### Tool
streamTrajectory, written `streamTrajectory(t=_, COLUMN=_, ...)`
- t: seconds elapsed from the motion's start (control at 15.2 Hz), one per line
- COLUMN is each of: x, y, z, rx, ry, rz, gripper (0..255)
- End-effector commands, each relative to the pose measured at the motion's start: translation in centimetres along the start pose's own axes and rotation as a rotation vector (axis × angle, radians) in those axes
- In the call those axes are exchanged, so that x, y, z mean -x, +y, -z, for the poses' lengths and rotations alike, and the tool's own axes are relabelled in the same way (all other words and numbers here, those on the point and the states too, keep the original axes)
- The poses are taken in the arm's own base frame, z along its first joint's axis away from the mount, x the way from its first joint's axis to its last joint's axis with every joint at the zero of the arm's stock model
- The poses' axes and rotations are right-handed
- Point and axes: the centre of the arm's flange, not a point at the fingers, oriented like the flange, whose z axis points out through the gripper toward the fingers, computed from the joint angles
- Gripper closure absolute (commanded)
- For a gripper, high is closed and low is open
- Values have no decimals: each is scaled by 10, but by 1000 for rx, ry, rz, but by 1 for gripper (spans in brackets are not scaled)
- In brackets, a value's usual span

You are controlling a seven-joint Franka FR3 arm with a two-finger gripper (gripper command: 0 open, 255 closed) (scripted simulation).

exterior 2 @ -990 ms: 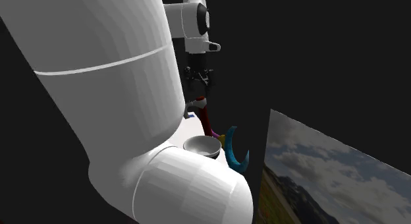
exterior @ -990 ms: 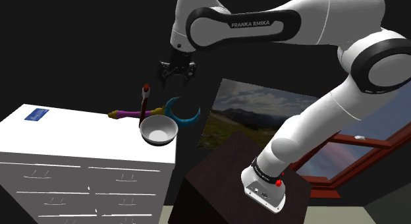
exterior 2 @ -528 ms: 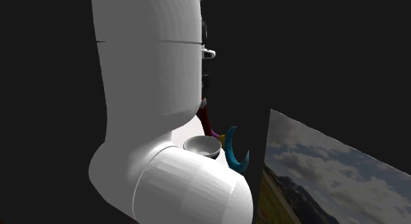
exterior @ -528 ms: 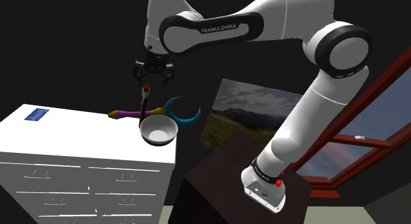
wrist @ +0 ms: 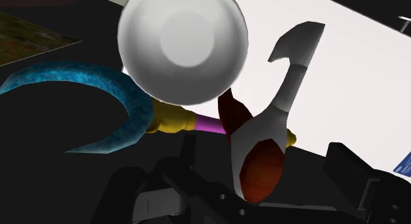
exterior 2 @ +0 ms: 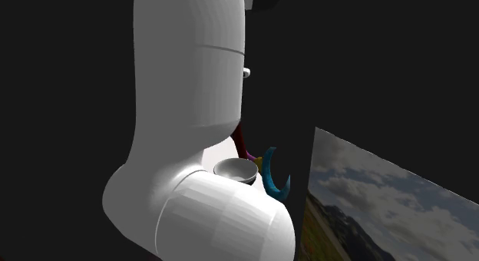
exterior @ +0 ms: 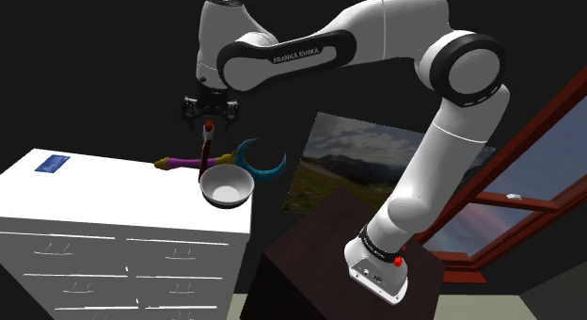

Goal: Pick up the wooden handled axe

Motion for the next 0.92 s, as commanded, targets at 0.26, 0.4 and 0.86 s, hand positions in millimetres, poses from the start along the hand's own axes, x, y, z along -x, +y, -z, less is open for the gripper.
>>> streamTrajectory(t=0.26, x=2, y=1, z=-15, rx=0, ry=0, rz=0, gripper=255)
streamTrajectory(t=0.4, x=2, y=1, z=-15, rx=0, ry=0, rz=0, gripper=255)
streamTrajectory(t=0.86, x=1, y=0, z=-10, rx=0, ry=0, rz=0, gripper=255)
